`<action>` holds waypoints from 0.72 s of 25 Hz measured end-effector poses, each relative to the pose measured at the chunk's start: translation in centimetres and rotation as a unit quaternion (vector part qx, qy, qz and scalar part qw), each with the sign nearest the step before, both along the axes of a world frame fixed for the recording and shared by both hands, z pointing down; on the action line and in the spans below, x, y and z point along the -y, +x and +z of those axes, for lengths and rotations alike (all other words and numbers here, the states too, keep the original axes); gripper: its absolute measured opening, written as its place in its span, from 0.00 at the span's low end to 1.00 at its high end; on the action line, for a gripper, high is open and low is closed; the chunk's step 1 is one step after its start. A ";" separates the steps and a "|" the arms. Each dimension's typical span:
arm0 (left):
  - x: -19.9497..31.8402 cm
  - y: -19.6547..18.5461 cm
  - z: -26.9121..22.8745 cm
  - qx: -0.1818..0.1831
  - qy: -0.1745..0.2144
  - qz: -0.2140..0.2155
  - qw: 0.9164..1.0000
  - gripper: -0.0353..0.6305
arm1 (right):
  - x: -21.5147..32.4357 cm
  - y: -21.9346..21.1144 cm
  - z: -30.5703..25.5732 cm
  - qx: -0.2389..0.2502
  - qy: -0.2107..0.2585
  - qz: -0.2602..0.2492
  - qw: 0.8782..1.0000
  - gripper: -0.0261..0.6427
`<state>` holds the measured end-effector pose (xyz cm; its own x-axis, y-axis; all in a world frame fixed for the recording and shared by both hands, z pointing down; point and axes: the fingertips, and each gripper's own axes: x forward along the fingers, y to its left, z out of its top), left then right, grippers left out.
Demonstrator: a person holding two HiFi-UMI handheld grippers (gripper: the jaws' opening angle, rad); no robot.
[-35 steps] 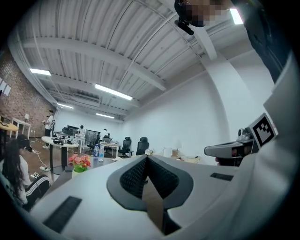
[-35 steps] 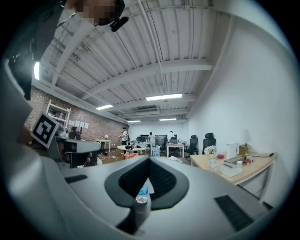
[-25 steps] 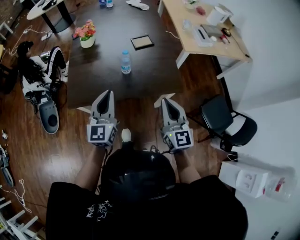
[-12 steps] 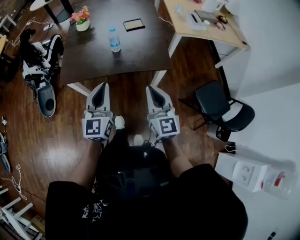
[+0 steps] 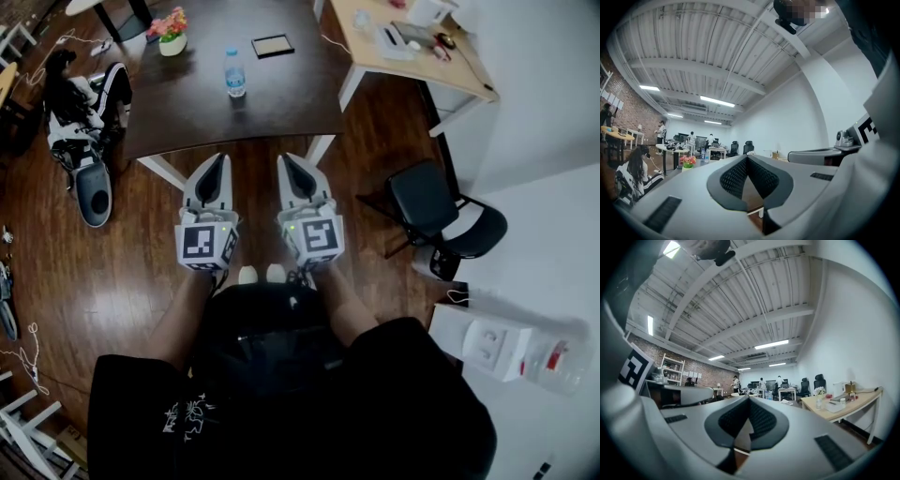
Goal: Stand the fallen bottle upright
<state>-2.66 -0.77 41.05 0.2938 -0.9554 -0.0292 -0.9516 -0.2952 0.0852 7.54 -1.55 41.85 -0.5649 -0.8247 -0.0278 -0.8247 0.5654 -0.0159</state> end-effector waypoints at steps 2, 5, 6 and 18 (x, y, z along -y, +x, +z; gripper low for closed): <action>0.4 0.0 0.5 0.003 -0.003 0.003 1.000 0.03 | 0.5 -0.3 -0.1 0.006 0.001 0.007 1.000 0.06; 0.9 0.3 -0.2 0.004 0.007 0.011 1.000 0.03 | 0.9 -0.3 -1.1 0.013 0.012 0.011 1.000 0.06; 0.9 0.4 -0.7 0.002 0.012 0.015 1.000 0.03 | 0.9 -0.2 -1.6 0.015 0.016 0.012 1.000 0.06; 0.2 -0.3 -2.6 -0.024 0.022 0.014 0.999 0.03 | 0.2 -0.2 -2.8 0.006 0.022 0.010 1.000 0.06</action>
<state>-3.01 -1.01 38.44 0.3178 -0.9443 -0.0857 -0.9379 -0.3263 0.1178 7.37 -1.72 39.04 -0.5482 -0.8333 -0.0717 -0.8354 0.5497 -0.0010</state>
